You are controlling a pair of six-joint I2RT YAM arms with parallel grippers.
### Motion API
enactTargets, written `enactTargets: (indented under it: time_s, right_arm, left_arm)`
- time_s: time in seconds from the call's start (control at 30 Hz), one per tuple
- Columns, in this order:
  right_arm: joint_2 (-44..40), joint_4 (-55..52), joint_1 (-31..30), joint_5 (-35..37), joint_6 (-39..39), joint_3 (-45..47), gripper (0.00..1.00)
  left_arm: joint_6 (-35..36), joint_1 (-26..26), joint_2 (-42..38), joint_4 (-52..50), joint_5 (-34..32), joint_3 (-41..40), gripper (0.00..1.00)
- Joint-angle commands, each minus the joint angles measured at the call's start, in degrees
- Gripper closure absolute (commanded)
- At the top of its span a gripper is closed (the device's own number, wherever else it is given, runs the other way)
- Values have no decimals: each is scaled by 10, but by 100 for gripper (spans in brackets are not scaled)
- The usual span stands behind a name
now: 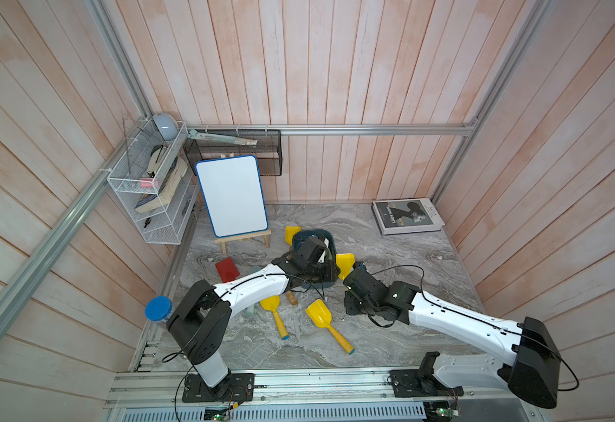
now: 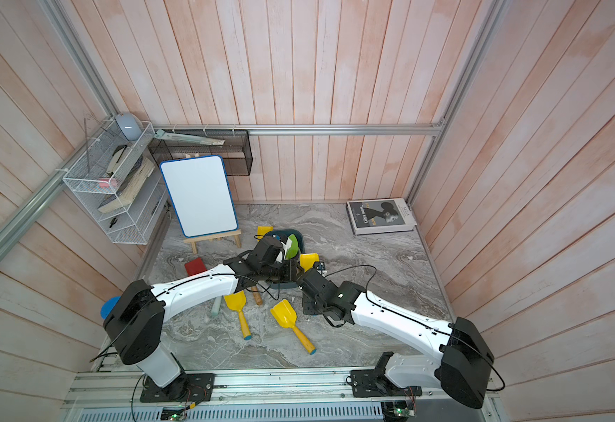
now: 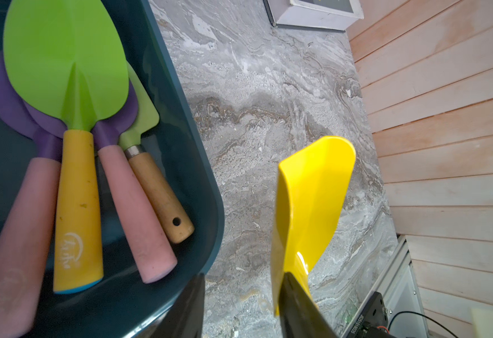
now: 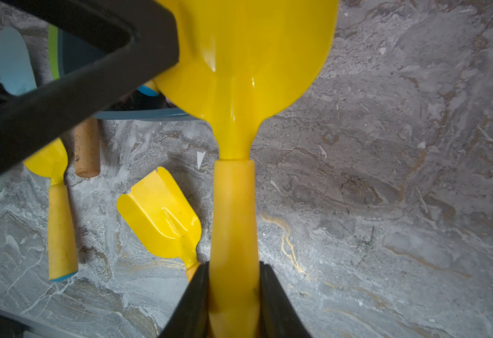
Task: Put the shovel into the storage box
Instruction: Place the shovel in the storage box.
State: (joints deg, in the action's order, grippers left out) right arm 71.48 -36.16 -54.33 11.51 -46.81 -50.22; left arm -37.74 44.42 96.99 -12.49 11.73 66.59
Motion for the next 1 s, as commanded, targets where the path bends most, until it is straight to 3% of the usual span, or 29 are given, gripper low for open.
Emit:
enactTargets:
  time_s: [0.0,0.23,0.53,0.77,0.87,0.97]
  right_arm:
    - [6,5,3,1,5,-19,100]
    - [5,8,2,-4,7,-19,100]
    - [0,7,2,-3,7,-20,100]
    - [-3,6,2,-3,5,-23,99]
    - [-7,6,2,-2,4,-25,74]
    - [-13,3,2,1,3,-28,58]
  left_arm:
    - [0,2,11,16,0,18,62]
    - [-1,3,22,20,-3,24,72]
    - [0,12,37,9,-18,38,96]
    - [0,15,34,-2,-38,42,100]
    - [5,14,30,-13,-47,46,100]
    - [15,12,25,-25,-55,55,100]
